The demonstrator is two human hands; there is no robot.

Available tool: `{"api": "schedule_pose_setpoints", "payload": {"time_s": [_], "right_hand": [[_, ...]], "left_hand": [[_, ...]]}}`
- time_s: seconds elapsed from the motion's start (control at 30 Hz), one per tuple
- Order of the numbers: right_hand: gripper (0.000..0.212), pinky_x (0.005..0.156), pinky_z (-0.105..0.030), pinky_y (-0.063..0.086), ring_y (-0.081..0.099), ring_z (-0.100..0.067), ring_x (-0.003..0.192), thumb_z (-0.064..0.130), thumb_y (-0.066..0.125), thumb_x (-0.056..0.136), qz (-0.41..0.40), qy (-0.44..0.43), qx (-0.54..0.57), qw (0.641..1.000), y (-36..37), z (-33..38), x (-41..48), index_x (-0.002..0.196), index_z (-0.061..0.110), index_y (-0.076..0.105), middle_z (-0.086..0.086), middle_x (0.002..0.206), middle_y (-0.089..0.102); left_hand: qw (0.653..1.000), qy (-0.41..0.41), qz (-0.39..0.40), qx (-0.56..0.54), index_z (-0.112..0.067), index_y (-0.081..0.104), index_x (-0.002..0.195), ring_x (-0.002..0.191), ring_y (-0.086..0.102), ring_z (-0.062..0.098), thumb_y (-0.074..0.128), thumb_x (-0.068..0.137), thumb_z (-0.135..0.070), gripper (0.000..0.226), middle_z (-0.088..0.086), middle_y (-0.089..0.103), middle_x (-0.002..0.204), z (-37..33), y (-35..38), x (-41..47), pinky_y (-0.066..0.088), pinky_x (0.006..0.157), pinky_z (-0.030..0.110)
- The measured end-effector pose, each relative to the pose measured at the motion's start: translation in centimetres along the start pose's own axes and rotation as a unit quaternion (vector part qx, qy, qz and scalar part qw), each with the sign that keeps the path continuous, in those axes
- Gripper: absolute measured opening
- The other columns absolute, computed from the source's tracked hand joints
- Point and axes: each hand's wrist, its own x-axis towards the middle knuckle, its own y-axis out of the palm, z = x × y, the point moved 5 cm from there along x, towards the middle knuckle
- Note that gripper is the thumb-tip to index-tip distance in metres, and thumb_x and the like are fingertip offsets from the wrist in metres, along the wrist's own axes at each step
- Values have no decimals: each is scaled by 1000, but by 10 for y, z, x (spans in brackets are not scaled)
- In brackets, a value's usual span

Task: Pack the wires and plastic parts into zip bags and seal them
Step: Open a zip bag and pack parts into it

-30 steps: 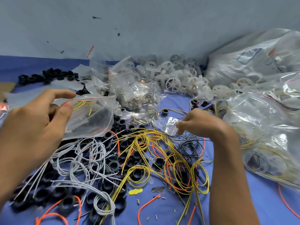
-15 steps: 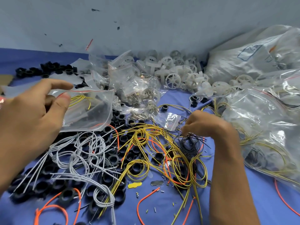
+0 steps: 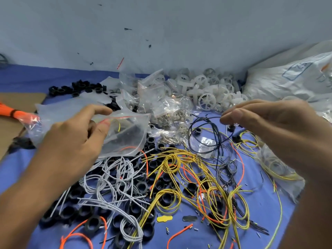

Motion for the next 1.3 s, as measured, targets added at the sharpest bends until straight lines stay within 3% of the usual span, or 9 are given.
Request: {"api": "schedule_pose_setpoints", "payload": {"time_s": [0.07, 0.17, 0.23, 0.43, 0.6, 0.8, 0.9, 1.07, 1.3], "right_hand": [[19, 78, -15, 48, 68, -2, 93, 35, 61, 89, 16, -34, 34, 999, 9, 10, 2, 86, 30, 78, 15, 95, 75], [17, 79, -13, 47, 68, -4, 98, 31, 64, 93, 40, -71, 72, 994, 26, 24, 7, 87, 30, 80, 14, 100, 74], [19, 82, -12, 48, 68, -4, 99, 29, 62, 93, 59, -97, 94, 989, 41, 35, 10, 89, 27, 80, 14, 101, 74], [19, 82, -33, 52, 70, -16, 97, 31, 63, 92, 115, -124, 151, 974, 81, 59, 14, 94, 23, 80, 5, 99, 74], [25, 70, -24, 54, 70, -14, 84, 36, 71, 77, 108, -49, 239, 964, 102, 53, 20, 97, 21, 69, 2, 92, 73], [22, 61, -52, 44, 55, -39, 71, 38, 56, 93, 131, -88, 236, 959, 110, 55, 19, 91, 19, 66, -5, 78, 69], [24, 65, -52, 49, 60, -31, 72, 39, 49, 97, 128, -103, 224, 960, 114, 58, 19, 95, 18, 60, 3, 86, 71], [27, 67, -54, 49, 50, -29, 69, 50, 42, 95, 86, -109, 190, 972, 118, 56, 21, 100, 26, 52, -8, 78, 50], [23, 53, -21, 37, 43, -7, 60, 50, 49, 97, 97, -139, 137, 976, 116, 61, 20, 102, 31, 59, 13, 68, 52]], "left_hand": [[999, -11, 32, 12, -45, 55, 114, 55, 54, 4, 47, 89, -64, 32, -9, 56, 59, -11, 1, -2, 35, 50, 26], [998, -2, 56, 34, -53, 49, 124, 80, 52, -7, 42, 71, -91, 65, -24, 54, 92, -28, 0, -5, 35, 62, 21], [994, 9, 92, -61, -60, 51, 119, 92, 53, -11, 38, 62, -101, 71, -30, 56, 104, -41, 1, -10, 40, 65, 17], [945, 8, 96, -312, -41, 73, 99, 61, 58, 15, 67, 82, -53, 22, 0, 71, 79, -60, 0, -15, 49, 54, 26], [915, 9, 59, -400, -34, 76, 95, 59, 62, 6, 67, 81, -43, 19, -2, 69, 70, -59, -14, -12, 51, 53, 20], [901, 4, 82, -427, -34, 77, 102, 65, 61, 7, 64, 85, -58, 31, -5, 67, 74, -54, -17, -10, 52, 60, 21], [892, -7, 82, -444, -32, 77, 108, 67, 57, 9, 60, 88, -51, 33, -6, 65, 76, -52, -17, -7, 49, 60, 20], [901, -22, 62, -429, -31, 80, 102, 62, 52, 10, 71, 78, -43, 29, 1, 61, 71, -42, -22, -5, 47, 60, 21], [857, -56, 87, -504, -17, 82, 90, 56, 56, 9, 72, 72, -30, 24, 1, 65, 69, -42, -23, -4, 46, 49, 19]]}}
